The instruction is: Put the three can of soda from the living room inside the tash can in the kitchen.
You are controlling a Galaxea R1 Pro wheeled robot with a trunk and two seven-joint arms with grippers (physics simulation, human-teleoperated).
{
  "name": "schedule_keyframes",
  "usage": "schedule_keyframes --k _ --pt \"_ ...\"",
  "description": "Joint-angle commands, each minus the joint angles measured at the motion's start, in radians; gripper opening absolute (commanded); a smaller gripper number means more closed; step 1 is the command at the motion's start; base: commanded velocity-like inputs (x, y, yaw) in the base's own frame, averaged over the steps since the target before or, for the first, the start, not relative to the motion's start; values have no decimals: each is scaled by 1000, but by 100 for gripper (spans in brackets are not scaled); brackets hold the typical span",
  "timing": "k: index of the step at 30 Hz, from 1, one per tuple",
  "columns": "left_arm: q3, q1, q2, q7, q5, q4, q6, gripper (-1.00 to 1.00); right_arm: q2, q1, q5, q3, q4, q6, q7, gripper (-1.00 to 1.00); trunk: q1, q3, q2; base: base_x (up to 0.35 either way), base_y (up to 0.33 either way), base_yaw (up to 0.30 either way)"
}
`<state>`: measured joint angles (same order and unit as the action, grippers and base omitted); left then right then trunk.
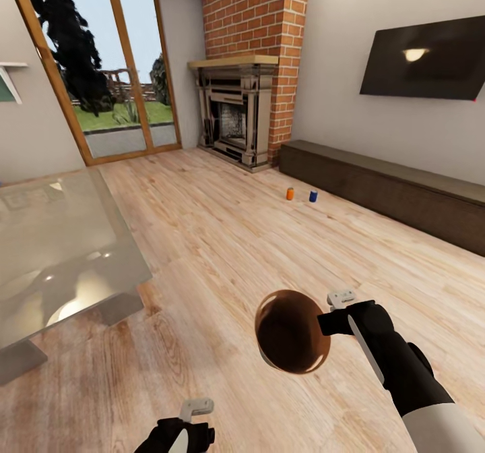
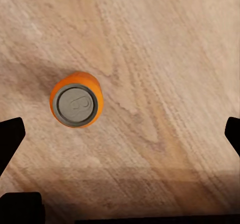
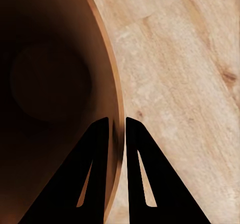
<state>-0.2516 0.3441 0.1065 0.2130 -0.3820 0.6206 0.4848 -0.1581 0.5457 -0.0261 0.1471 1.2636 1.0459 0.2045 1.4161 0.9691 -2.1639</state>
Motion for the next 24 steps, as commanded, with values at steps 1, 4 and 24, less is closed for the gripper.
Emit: schedule_keyframes --k 1,4,24 --pt "0 0 -1 0 0 0 0 100 0 0 20 0 0 1 6 -100 0 1 0 0 0 0" --pt "0 1 -8 -2 0 1 0 100 0 0 20 0 0 1 6 -100 0 3 0 0 0 0" --pt "5 55 -51 -4 -2 -31 -3 100 3 0 18 3 -1 1 6 -100 15 31 -28 0 0 0"
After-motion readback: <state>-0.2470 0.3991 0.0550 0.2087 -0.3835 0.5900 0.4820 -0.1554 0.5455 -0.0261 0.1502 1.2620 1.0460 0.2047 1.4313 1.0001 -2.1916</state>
